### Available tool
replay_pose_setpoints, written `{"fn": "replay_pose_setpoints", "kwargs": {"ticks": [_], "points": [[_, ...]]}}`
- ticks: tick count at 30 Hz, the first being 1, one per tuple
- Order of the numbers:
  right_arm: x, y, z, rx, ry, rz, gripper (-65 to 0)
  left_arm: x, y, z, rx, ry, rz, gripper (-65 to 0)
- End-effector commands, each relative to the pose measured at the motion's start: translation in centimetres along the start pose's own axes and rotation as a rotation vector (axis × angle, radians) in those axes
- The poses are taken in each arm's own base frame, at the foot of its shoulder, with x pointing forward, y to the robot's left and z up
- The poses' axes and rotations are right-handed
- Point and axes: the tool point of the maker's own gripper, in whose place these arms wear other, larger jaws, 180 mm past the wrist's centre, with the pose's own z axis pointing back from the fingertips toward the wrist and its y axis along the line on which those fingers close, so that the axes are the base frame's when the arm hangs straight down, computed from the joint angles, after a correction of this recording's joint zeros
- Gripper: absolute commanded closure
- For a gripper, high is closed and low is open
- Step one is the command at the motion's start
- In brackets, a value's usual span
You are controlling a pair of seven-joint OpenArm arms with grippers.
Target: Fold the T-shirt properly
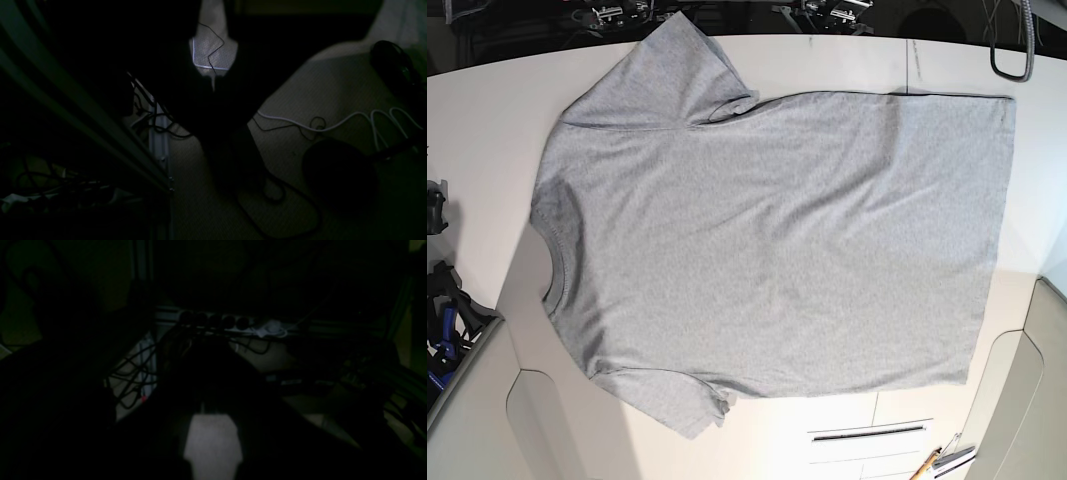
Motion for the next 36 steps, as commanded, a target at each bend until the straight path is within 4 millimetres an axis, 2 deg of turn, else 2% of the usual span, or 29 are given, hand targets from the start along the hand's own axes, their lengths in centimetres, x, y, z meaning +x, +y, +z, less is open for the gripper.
{"fn": "replay_pose_setpoints", "kwargs": {"ticks": [1, 24, 30, 36], "points": [[0.8, -0.4, -0.1, -0.011, -0.025, -0.006, 0.0, 0.9, -0.2, 0.0, 0.002, -0.025, 0.004, 0.0], [0.8, -0.5, 0.0, -0.012, -0.024, -0.005, 0.0, 0.9, -0.2, 0.0, 0.002, -0.025, 0.005, 0.0], [-1.1, -0.5, 0.2, -0.011, 0.003, 0.010, 0.0, -0.4, 0.4, 0.1, 0.010, -0.008, 0.002, 0.0], [-3.8, -1.0, 0.7, -0.013, 0.043, 0.047, 0.0, -3.3, 3.7, 0.6, 0.057, 0.007, -0.017, 0.0]]}}
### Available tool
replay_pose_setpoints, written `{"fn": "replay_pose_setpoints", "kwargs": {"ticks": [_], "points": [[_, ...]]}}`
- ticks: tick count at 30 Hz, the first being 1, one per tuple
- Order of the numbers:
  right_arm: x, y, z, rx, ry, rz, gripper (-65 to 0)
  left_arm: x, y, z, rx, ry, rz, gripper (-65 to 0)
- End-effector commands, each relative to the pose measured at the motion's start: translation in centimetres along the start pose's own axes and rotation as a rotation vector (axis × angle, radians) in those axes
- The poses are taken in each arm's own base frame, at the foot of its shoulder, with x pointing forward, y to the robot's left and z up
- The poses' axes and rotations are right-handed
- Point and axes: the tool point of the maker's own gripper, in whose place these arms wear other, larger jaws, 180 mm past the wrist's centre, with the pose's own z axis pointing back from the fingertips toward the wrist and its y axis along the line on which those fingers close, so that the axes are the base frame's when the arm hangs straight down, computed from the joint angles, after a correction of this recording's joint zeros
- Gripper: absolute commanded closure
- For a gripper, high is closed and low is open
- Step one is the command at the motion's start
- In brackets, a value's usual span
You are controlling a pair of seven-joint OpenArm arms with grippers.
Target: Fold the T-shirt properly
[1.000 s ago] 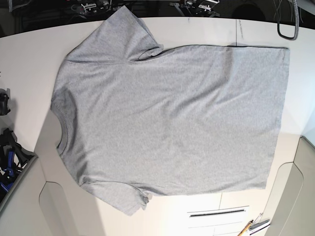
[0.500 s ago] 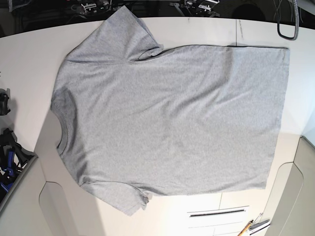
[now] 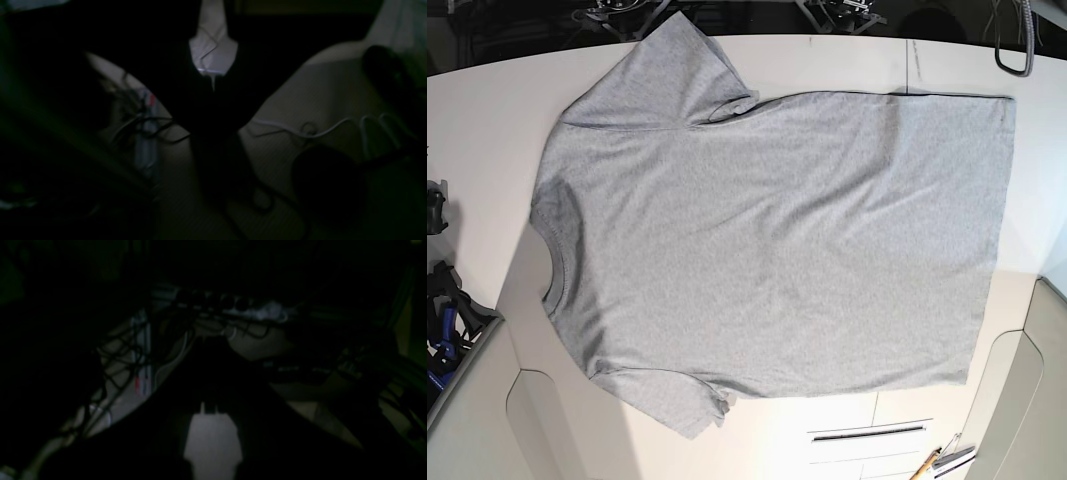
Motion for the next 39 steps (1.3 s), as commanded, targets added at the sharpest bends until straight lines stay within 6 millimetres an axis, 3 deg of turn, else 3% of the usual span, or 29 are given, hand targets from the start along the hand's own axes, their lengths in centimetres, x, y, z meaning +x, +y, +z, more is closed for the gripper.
{"fn": "replay_pose_setpoints", "kwargs": {"ticks": [1, 11, 22, 26, 31, 37, 39], "points": [[-0.2, -0.9, 0.0, -0.015, -0.006, 0.006, 0.0, -0.2, 1.0, 0.1, 0.018, -0.011, -0.003, 0.0], [-4.2, -3.4, 1.7, 0.008, -0.003, 0.038, 0.0, -7.3, 7.9, 3.2, 0.102, 0.017, -0.046, 0.0], [-6.2, -4.2, 7.0, 0.050, -0.116, 0.096, 0.0, -11.5, 12.4, 9.6, 0.113, -0.033, -0.117, 0.0], [-5.9, -4.5, 10.1, 0.067, -0.178, 0.096, 0.0, -11.4, 13.0, 12.5, 0.039, -0.075, -0.083, 0.0], [-4.3, -5.8, 14.8, 0.068, -0.273, 0.036, 0.0, -9.4, 14.1, 16.7, -0.073, -0.164, 0.006, 0.0], [-0.8, -7.3, 20.9, 0.075, -0.399, 0.058, 0.0, -7.0, 13.1, 22.0, -0.320, -0.219, 0.056, 0.0], [0.6, -7.6, 22.8, 0.081, -0.438, 0.077, 0.0, -6.7, 14.5, 22.9, -0.295, -0.196, 0.059, 0.0]]}}
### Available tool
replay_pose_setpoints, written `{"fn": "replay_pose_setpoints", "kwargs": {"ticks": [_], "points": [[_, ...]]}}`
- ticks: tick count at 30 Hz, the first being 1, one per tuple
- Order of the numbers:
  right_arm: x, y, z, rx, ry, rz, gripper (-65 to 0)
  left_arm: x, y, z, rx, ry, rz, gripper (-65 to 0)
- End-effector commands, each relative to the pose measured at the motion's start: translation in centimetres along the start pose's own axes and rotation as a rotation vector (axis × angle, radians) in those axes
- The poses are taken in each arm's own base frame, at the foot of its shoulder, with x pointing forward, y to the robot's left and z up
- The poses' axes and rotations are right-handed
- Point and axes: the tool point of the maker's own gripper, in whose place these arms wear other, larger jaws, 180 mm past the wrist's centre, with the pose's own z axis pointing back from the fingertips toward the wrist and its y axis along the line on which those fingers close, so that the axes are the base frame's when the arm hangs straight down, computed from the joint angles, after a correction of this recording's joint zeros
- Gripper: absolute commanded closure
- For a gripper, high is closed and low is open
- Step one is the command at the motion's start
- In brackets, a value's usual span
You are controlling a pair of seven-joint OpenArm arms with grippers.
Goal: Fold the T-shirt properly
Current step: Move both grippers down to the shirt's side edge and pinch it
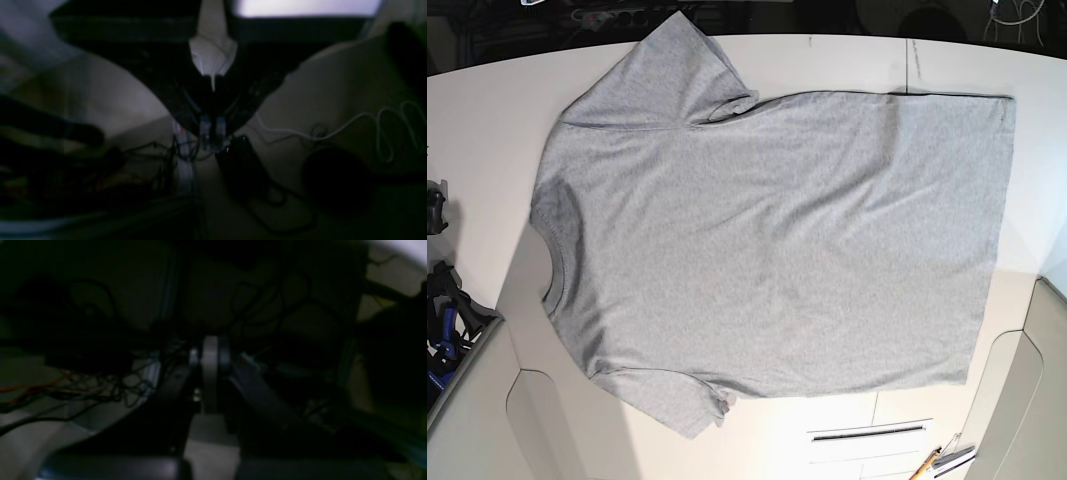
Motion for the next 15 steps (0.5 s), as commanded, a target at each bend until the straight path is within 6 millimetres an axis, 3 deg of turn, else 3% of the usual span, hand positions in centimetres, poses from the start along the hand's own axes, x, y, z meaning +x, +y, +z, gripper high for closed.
{"fn": "replay_pose_setpoints", "kwargs": {"ticks": [1, 6, 11, 15], "points": [[1.4, 0.0, 0.8, 0.016, -0.041, 0.013, 0.0, 0.0, 0.6, 1.2, 0.014, 0.018, 0.005, 0.0], [6.6, 2.3, 2.5, 0.172, -0.127, 0.062, 0.0, 3.4, 2.8, 3.4, 0.073, -0.015, 0.082, 0.0], [12.6, 3.9, 4.1, 0.286, -0.284, -0.003, 0.0, 9.3, 4.4, 6.0, 0.085, -0.166, 0.187, 0.0], [16.3, 4.8, 5.1, 0.368, -0.389, -0.091, 0.0, 14.1, 3.8, 8.0, 0.025, -0.290, 0.247, 0.0]]}}
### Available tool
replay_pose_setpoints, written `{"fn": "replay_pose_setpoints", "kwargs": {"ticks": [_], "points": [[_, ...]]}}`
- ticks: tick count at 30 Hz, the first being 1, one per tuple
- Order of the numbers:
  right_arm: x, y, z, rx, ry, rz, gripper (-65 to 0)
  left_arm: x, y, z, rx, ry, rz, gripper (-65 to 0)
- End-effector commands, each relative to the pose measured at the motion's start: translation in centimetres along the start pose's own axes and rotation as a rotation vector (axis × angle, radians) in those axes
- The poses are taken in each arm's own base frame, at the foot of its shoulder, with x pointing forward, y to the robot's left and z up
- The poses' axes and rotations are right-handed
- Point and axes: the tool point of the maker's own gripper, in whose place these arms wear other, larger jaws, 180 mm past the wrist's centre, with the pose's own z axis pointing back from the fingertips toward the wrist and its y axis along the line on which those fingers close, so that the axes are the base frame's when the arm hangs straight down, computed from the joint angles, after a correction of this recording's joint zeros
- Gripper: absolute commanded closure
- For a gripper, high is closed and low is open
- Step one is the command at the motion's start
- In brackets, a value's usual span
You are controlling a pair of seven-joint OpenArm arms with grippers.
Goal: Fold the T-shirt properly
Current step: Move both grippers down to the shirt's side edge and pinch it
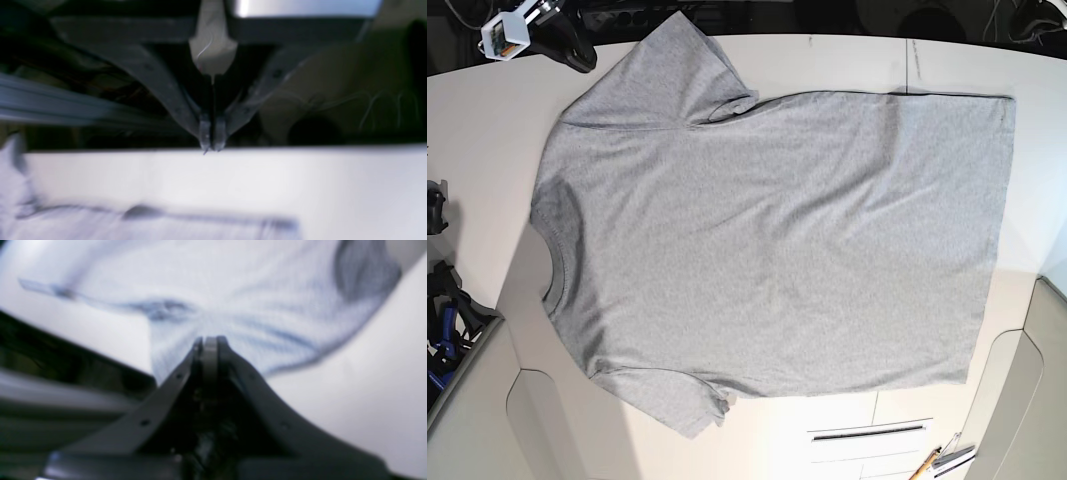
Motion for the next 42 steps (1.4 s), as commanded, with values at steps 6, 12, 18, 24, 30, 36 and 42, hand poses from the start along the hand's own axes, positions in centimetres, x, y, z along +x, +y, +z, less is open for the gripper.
{"fn": "replay_pose_setpoints", "kwargs": {"ticks": [6, 12, 18, 24, 30, 36, 42], "points": [[3.5, 3.1, -1.3, 0.176, -0.131, -0.205, 0.0, 3.5, -3.1, -0.1, -0.140, -0.053, 0.044, 0.0], [5.1, 1.9, -2.3, 0.144, -0.183, -0.310, 0.0, 4.9, -3.4, -0.7, -0.156, -0.093, 0.032, 0.0], [6.1, -1.5, -1.6, 0.000, -0.240, -0.266, 0.0, 4.8, -3.2, -0.8, -0.145, -0.093, 0.024, 0.0], [5.7, -1.7, -1.7, -0.037, -0.250, -0.285, 0.0, 6.2, -3.6, -1.2, -0.163, -0.148, 0.029, -5.1], [4.5, -2.2, -2.4, -0.121, -0.208, -0.266, -33.1, 7.7, -3.7, -1.8, -0.166, -0.195, 0.007, -23.6], [3.0, -6.8, -4.0, -0.309, -0.138, -0.256, -33.4, 7.8, -3.6, -1.9, -0.160, -0.199, -0.002, -23.9], [-0.6, -10.5, -6.6, -0.354, -0.084, -0.378, -33.4, 7.8, -3.6, -1.9, -0.159, -0.198, -0.003, -23.9]]}}
